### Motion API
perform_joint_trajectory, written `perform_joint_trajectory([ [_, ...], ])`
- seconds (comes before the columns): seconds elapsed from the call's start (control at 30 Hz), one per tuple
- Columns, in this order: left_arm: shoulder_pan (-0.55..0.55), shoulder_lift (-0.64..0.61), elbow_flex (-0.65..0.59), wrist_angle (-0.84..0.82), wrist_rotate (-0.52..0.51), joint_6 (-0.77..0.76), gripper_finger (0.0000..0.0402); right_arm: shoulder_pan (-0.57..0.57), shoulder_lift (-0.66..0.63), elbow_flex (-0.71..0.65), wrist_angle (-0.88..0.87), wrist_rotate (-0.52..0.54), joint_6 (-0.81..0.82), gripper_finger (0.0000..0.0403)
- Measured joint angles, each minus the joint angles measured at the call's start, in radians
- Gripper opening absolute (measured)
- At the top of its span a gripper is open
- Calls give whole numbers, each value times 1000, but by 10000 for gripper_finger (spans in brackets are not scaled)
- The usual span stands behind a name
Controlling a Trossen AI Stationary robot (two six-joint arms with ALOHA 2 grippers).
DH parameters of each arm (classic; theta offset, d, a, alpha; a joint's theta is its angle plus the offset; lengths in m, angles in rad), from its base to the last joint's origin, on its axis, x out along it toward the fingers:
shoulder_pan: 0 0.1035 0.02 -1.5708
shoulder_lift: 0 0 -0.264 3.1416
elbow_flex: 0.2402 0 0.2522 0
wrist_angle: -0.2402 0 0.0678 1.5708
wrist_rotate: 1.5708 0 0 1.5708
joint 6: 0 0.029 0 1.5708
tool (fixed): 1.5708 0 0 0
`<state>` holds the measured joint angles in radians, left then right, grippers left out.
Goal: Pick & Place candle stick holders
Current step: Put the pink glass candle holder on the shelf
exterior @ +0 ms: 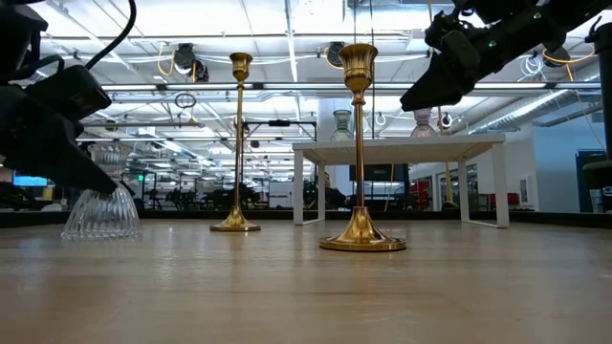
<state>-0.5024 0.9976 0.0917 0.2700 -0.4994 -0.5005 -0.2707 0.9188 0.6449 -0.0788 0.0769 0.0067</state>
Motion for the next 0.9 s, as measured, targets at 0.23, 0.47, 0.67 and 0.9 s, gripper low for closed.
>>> perform_joint_trajectory([
  [0.23, 0, 25, 0, 79, 1, 26, 184, 0, 0, 0, 0, 0, 0, 203],
  [0.47, 14, 25, -1, 121, 2, 51, 134, 0, 0, 0, 0, 0, 0, 203],
  [0.67, 35, 25, -1, 131, 3, 47, 149, 0, 0, 0, 0, 0, 0, 203],
  [0.9, 55, 24, -1, 192, 26, 47, 134, 0, 0, 0, 0, 0, 0, 203],
])
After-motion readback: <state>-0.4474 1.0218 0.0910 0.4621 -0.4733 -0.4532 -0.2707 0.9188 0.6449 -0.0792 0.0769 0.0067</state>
